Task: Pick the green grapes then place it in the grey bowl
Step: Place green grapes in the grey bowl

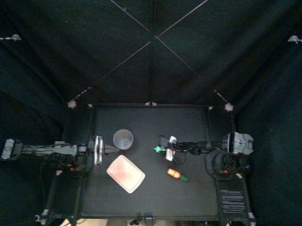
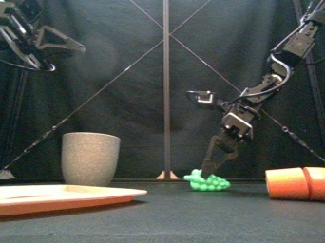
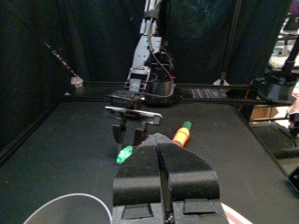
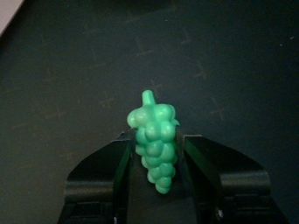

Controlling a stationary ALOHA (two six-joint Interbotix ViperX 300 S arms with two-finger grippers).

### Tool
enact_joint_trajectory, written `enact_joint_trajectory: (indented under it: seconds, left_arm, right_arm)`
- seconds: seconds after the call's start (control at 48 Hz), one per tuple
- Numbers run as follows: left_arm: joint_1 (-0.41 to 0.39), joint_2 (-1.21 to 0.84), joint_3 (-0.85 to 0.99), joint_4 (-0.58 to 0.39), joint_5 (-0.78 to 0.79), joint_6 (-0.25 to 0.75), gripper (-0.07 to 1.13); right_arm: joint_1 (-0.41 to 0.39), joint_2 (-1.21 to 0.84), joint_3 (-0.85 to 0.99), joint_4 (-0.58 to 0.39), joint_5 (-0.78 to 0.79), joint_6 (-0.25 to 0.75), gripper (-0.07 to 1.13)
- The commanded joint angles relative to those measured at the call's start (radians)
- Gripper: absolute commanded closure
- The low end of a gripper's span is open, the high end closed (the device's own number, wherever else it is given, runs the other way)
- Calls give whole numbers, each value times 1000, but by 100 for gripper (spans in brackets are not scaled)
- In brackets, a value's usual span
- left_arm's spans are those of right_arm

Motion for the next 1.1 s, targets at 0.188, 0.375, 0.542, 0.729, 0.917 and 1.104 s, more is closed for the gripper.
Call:
enact_joint_trajectory:
  seconds: [0.188, 0.375, 0.542, 0.729, 0.917, 1.104]
  left_arm:
    - [0, 5, -14, -2, -6, -2, 97]
    - [0, 5, -14, -2, -5, 0, 97]
    - [2, 5, -14, -2, -5, 2, 97]
    - [2, 5, -14, 0, -6, 3, 97]
    - [5, 5, -11, -2, -5, 3, 97]
    - [5, 3, -8, -2, -2, 3, 97]
  right_arm:
    - [15, -69, -64, 0, 6, 0, 39]
    - [40, -114, -202, -12, -8, -2, 40]
    - [41, -67, -345, -35, -38, -11, 40]
    - [37, 54, -526, -58, -78, -2, 39]
    - [34, 221, -732, -58, -61, -3, 40]
    - [34, 316, -848, -43, 32, 0, 37]
